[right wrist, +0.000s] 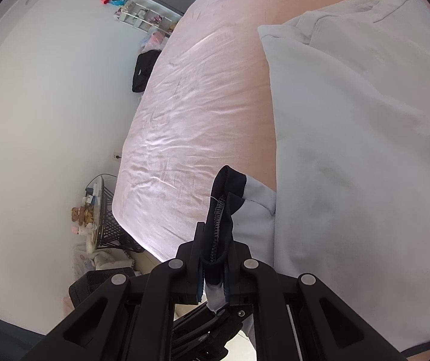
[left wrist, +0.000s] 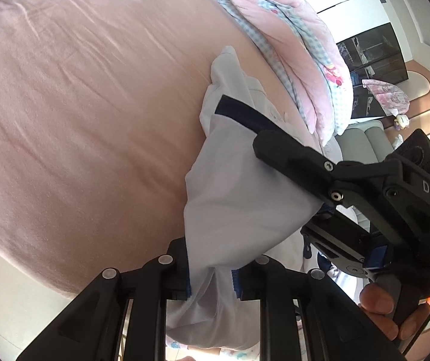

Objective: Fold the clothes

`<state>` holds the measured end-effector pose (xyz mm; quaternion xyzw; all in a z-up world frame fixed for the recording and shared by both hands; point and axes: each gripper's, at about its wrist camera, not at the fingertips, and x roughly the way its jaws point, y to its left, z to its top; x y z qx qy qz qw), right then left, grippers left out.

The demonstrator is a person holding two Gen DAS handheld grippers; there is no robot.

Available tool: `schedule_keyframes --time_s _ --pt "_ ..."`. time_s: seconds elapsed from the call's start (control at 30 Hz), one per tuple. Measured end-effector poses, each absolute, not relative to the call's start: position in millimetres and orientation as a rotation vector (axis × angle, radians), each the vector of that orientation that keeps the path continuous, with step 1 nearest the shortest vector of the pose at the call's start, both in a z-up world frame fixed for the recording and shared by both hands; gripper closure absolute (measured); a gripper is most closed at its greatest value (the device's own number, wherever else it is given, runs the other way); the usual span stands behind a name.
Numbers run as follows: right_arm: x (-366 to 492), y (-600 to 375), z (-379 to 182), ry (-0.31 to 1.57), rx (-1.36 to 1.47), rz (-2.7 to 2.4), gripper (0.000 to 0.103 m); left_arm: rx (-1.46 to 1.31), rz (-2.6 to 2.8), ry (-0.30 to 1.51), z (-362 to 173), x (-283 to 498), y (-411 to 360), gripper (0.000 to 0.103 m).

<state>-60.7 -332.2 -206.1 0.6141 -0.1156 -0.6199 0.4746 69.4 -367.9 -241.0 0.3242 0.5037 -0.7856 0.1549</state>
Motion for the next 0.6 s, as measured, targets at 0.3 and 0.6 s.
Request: schedule_keyframes --time_s 0.3,0.6 --pt "-59 -332 -206 -0.276 1.516 -1.543 0.096 0.937 -2.227 1.377 -253 44 -368 0.086" --pt "-62 -324 -213 -0.252 1.548 -1.597 0.095 0.896 -2.230 1.207 -249 59 -367 0.097"
